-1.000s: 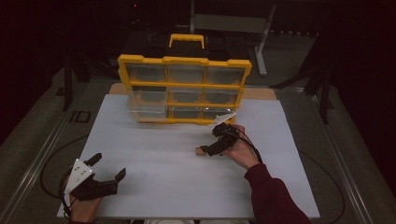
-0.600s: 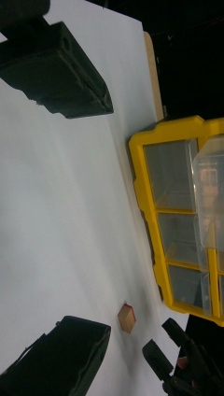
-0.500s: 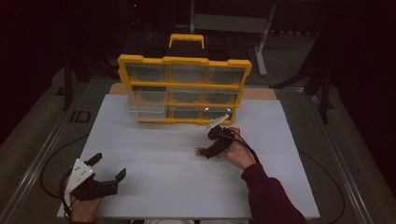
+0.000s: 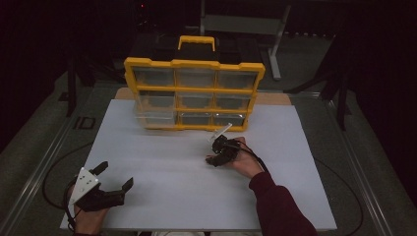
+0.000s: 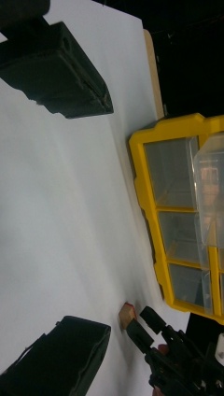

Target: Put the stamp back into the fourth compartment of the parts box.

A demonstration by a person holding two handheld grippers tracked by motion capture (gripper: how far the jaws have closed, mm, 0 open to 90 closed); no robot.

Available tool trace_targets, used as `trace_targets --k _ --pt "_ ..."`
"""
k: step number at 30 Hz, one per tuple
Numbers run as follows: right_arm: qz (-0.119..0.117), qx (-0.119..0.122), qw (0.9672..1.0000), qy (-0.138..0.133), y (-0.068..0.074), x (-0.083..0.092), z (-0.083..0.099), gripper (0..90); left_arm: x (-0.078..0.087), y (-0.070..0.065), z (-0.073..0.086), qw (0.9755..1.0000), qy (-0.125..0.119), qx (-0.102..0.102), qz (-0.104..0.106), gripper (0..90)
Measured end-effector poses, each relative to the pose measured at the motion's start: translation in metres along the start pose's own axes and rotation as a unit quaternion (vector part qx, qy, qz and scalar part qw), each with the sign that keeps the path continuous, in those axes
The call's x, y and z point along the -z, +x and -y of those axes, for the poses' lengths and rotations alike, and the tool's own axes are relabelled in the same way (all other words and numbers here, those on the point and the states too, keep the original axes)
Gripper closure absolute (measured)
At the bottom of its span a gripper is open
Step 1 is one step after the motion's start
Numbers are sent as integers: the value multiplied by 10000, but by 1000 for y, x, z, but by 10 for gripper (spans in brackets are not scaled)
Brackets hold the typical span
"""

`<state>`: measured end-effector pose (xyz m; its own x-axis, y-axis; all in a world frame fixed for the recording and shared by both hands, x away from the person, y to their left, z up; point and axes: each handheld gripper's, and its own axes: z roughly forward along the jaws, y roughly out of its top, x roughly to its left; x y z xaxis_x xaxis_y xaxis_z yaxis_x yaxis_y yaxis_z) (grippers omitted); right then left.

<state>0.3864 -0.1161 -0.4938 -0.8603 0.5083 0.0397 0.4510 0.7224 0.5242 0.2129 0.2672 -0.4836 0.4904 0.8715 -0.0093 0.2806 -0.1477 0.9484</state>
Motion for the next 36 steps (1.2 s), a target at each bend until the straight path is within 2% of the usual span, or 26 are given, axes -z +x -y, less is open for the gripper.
trace_targets --k 4,9,17,26,33,36 --pt "-73 62 9999 58 0 -4 0 547 0 0 0 10000 9 -17 1 0" --pt "-44 178 9996 220 2 -8 1 630 -1 -1 0 10000 18 -26 0 0" --pt "-28 204 9993 322 2 -7 1 665 0 0 0 10000 14 -22 -8 0" --pt "107 -159 9994 290 -3 8 0 666 -1 -1 0 10000 14 -34 -4 0" --pt "46 -536 9985 140 -8 22 0 666 -1 -2 0 10000 19 -43 -12 0" --pt "74 -600 9981 128 -9 30 -3 666 -1 -2 0 10000 19 -40 -13 0"
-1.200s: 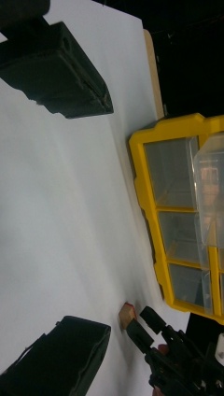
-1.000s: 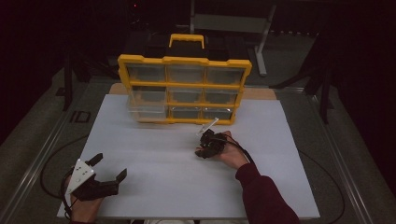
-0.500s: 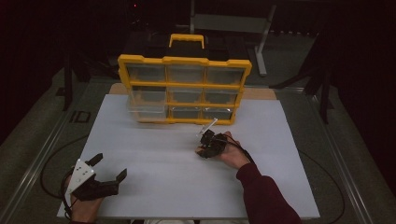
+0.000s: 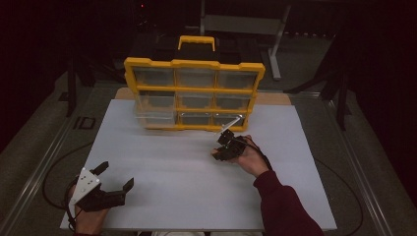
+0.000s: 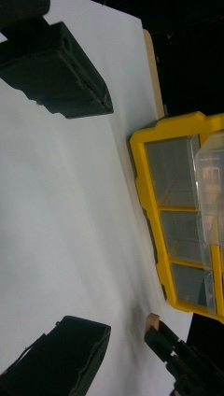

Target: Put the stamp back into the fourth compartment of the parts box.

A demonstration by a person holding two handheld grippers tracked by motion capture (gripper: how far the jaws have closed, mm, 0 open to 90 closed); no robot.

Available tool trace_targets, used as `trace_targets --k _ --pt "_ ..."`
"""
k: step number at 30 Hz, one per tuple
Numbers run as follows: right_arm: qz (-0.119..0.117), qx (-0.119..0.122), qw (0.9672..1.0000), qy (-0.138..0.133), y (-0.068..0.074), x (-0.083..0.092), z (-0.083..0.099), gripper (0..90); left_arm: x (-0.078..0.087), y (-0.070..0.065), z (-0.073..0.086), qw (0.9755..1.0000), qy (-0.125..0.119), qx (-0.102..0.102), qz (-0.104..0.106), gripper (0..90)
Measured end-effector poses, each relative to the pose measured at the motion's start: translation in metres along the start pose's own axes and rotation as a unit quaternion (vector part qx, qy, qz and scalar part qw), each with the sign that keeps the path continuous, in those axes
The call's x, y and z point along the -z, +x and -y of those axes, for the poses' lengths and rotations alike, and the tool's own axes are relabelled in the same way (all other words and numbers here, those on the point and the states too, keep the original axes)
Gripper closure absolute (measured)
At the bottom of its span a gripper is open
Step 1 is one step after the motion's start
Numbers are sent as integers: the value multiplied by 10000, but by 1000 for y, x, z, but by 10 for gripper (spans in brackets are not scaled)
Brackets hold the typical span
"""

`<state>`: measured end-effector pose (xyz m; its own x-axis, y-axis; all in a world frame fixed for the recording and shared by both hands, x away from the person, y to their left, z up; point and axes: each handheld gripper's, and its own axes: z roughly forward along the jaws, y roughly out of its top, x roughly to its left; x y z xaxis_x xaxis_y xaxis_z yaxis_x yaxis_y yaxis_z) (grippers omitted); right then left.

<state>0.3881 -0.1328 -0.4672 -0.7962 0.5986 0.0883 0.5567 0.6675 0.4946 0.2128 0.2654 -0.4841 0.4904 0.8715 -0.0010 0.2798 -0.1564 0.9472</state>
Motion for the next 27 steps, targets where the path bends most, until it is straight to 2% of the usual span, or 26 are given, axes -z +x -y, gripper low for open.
trace_targets --k 14,20,27 --pt "94 46 9997 -201 -3 37 -25 667 1 0 0 10000 -17 7 -18 0" --pt "169 144 9995 -242 -6 49 -37 666 1 1 0 10000 -14 -7 -53 0" --pt "200 131 9993 -301 -10 59 -45 666 1 1 0 10000 -4 -11 -57 0"
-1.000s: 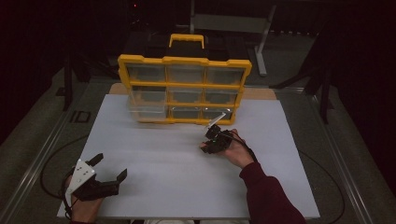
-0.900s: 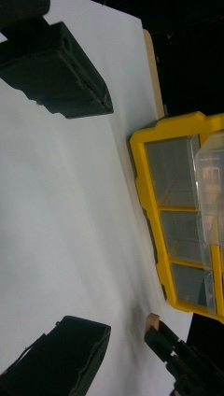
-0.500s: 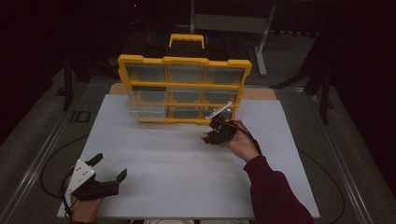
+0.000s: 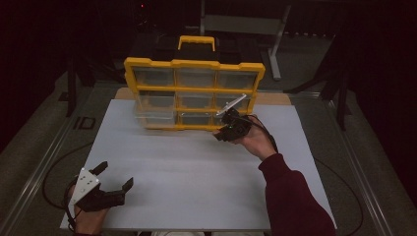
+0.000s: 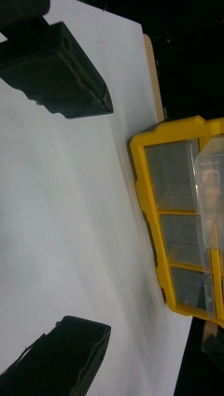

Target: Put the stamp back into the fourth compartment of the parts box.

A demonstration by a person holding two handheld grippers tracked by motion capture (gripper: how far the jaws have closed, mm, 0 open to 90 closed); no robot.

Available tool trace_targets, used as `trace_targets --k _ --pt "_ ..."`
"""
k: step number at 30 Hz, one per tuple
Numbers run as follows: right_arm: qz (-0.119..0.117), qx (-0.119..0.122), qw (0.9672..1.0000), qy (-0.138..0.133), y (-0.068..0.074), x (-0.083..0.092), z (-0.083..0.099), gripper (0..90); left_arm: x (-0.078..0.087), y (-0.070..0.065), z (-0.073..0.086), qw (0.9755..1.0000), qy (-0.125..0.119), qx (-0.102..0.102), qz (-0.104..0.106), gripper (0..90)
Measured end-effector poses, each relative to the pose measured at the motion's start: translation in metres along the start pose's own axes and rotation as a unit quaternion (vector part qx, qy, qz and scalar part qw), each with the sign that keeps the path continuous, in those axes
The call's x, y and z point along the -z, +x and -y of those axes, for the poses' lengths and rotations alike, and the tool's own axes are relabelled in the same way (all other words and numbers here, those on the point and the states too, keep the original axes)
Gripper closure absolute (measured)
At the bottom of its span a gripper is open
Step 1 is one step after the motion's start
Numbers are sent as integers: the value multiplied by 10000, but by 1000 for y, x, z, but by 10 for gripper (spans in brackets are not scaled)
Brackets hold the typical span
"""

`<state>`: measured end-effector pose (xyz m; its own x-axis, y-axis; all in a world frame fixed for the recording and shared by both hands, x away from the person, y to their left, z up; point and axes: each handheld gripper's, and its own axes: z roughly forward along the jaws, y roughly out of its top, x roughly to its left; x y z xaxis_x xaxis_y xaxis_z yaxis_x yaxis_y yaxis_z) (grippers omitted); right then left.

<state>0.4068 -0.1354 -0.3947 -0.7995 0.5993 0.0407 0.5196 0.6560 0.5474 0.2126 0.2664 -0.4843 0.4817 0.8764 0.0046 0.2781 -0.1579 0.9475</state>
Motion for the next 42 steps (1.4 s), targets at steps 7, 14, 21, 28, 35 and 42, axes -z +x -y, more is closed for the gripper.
trace_targets --k 7,14,21,28,35,42 --pt "55 34 10000 -62 -4 11 -10 666 0 0 0 10000 -11 13 -1 0" --pt "63 45 9999 -111 -7 16 -17 666 1 0 0 10000 -15 6 6 0" --pt "43 66 9998 -187 -8 20 -28 666 1 0 0 10000 -8 5 5 0" --pt "33 96 9996 -273 -9 26 -38 666 1 0 0 10000 -6 1 6 0" --pt "38 106 9993 -362 -11 34 -49 666 1 0 0 10000 -6 4 6 0" --pt "52 162 9989 -426 -10 41 -62 666 1 0 0 10000 2 -1 14 0"
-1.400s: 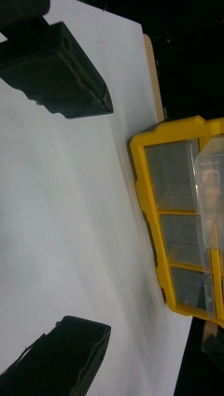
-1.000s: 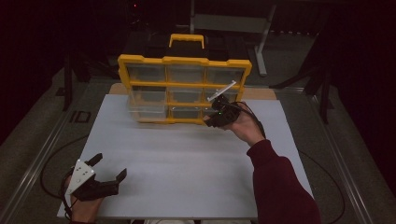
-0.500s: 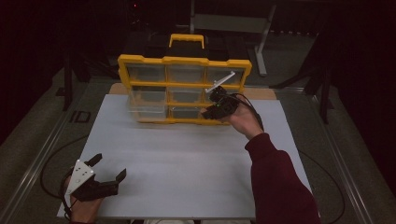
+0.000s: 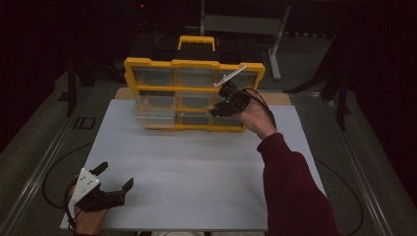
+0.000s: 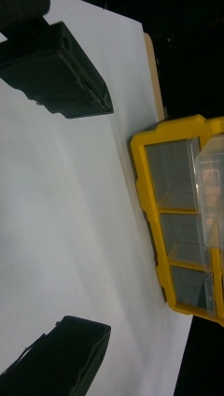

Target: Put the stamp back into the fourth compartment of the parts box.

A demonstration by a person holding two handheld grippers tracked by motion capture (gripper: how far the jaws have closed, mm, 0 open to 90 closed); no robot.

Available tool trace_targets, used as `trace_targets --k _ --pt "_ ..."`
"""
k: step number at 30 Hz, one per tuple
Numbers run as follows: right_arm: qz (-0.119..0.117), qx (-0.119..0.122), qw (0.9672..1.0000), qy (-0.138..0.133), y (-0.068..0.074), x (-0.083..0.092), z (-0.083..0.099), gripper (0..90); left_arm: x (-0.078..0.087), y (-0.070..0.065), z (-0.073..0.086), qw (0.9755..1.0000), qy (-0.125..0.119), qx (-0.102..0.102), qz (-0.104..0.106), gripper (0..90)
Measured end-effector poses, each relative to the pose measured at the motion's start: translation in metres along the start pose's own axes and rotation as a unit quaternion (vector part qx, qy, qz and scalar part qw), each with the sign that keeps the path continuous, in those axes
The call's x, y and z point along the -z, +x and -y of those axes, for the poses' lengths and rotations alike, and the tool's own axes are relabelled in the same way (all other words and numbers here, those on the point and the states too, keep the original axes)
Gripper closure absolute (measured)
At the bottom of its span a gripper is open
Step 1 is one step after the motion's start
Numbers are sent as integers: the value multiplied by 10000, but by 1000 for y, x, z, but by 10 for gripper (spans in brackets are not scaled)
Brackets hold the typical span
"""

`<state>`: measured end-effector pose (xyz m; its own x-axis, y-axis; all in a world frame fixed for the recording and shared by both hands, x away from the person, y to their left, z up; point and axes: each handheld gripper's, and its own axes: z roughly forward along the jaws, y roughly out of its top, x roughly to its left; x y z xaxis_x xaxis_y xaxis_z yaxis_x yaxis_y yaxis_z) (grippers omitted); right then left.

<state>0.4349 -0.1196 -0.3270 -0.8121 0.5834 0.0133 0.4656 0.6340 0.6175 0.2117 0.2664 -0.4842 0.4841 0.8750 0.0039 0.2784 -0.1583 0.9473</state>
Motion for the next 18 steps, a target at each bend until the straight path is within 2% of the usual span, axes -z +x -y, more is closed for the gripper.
trace_targets --k 18 --pt "-49 98 9998 -145 6 2 -27 666 0 0 0 10000 6 -1 4 0"
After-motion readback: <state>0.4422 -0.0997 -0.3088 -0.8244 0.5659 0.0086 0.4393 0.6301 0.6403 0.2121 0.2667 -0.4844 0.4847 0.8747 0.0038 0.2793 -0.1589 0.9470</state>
